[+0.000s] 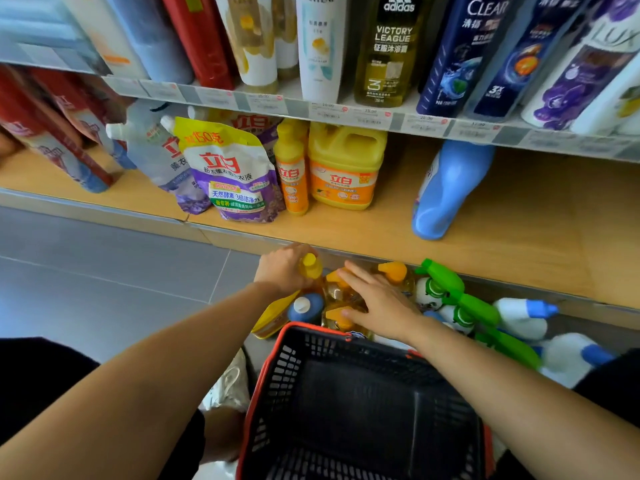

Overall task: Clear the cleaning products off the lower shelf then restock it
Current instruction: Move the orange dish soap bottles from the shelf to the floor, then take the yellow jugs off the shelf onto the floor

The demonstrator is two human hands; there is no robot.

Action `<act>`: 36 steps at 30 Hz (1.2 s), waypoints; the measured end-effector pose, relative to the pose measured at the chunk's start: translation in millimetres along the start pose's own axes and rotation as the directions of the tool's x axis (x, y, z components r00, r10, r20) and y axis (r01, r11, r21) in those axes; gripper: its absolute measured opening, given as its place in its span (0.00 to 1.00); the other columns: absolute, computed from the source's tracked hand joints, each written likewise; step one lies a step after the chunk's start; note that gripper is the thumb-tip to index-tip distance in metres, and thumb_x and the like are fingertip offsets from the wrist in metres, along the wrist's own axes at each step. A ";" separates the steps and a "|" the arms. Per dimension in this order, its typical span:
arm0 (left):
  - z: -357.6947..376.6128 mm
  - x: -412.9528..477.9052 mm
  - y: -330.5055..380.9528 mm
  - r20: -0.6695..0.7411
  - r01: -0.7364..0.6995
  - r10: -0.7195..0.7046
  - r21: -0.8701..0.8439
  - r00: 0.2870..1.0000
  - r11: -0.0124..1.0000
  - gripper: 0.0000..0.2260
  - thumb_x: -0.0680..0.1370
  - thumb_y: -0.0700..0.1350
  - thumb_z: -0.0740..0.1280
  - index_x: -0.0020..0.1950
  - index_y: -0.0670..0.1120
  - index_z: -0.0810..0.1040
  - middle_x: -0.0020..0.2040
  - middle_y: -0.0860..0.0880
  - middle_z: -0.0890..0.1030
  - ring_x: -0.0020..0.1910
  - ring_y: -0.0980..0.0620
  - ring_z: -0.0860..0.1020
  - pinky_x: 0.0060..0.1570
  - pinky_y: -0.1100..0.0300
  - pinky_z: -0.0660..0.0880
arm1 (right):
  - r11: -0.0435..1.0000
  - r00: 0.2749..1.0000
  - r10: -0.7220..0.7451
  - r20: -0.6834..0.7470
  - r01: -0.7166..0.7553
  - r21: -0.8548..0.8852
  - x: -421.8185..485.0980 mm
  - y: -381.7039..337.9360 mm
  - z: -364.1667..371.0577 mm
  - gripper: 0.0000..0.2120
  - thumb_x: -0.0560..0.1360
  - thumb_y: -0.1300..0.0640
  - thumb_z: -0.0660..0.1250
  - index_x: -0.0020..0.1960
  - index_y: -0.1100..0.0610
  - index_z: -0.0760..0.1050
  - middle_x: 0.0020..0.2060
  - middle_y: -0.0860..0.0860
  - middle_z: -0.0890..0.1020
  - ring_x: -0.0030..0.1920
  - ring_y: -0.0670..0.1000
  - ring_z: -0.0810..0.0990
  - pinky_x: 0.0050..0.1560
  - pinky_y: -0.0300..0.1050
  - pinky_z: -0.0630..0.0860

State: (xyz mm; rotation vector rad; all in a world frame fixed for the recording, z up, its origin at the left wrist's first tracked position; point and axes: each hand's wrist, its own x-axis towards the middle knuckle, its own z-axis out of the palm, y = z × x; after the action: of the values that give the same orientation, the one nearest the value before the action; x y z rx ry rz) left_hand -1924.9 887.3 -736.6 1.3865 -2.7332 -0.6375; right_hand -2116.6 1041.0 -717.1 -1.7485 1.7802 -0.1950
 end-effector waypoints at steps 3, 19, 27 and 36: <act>-0.2 5.9 -7.8 0.081 0.005 0.000 -0.056 0.997 0.998 0.29 0.66 0.67 0.76 0.64 0.62 0.75 0.62 0.57 0.81 0.57 0.50 0.79 0.49 0.54 0.76 | 0.997 0.999 0.023 -0.024 -0.021 0.080 2.6 -5.0 -5.3 0.37 0.76 0.44 0.72 0.80 0.44 0.59 0.81 0.42 0.55 0.78 0.55 0.60 0.76 0.55 0.60; 17.6 -14.2 -33.3 -0.013 0.149 -0.152 -0.145 0.988 0.978 0.32 0.64 0.79 0.60 0.56 0.58 0.80 0.52 0.53 0.84 0.53 0.47 0.81 0.51 0.50 0.79 | 0.781 0.782 0.491 -0.383 -0.200 0.592 130.6 23.9 -112.3 0.51 0.66 0.47 0.82 0.80 0.48 0.56 0.75 0.51 0.69 0.75 0.56 0.67 0.75 0.65 0.61; 21.1 -11.4 -35.4 -0.033 0.146 -0.150 -0.098 0.988 0.984 0.25 0.68 0.75 0.66 0.53 0.58 0.80 0.51 0.54 0.83 0.52 0.48 0.80 0.48 0.52 0.78 | 0.694 0.664 0.524 -0.534 0.031 0.719 137.4 3.2 -83.4 0.40 0.63 0.56 0.84 0.69 0.57 0.68 0.62 0.54 0.79 0.60 0.52 0.79 0.60 0.47 0.78; 22.4 -12.3 -33.0 -0.048 0.178 -0.181 -0.061 0.982 0.982 0.27 0.67 0.77 0.63 0.54 0.59 0.80 0.52 0.54 0.84 0.52 0.48 0.81 0.47 0.54 0.78 | 0.801 0.598 0.377 -0.707 0.173 0.573 118.2 -44.1 -84.1 0.29 0.67 0.51 0.81 0.64 0.56 0.76 0.62 0.51 0.73 0.62 0.51 0.74 0.61 0.46 0.77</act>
State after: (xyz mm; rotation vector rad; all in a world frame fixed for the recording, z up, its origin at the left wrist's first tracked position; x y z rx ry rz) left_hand -1896.3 887.4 -766.9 1.6244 -2.5486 -0.6690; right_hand -2114.0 898.2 -666.3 -1.0922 2.0511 -1.5498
